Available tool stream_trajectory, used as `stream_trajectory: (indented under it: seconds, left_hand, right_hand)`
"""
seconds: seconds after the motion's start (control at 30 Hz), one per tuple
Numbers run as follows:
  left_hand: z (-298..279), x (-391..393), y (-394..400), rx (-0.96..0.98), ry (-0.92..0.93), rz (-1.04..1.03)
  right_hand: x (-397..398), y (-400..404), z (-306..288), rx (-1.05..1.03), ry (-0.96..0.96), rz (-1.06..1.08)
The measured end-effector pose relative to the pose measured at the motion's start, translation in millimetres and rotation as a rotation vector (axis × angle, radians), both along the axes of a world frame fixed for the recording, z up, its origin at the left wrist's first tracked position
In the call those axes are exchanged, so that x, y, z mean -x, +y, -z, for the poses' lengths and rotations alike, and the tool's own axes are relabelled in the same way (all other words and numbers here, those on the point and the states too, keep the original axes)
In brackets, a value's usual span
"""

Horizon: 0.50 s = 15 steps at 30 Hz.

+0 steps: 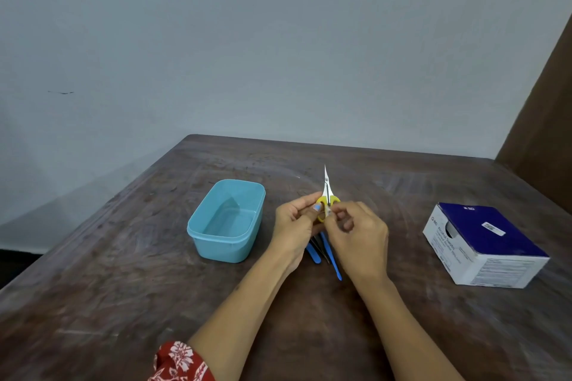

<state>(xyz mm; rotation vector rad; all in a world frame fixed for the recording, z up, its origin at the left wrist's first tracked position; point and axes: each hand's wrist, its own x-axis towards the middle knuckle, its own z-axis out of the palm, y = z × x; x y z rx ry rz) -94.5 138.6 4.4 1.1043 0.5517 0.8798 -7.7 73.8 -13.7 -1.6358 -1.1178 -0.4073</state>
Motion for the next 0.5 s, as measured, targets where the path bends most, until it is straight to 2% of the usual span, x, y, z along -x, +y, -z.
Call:
stream_trajectory:
  seconds: [0.5]
  left_hand:
    - [0.0, -0.2, -1.8, -0.032, -0.018, 0.007]
  right_hand:
    - [0.1, 2.5, 1.0, -0.018, -0.083, 0.023]
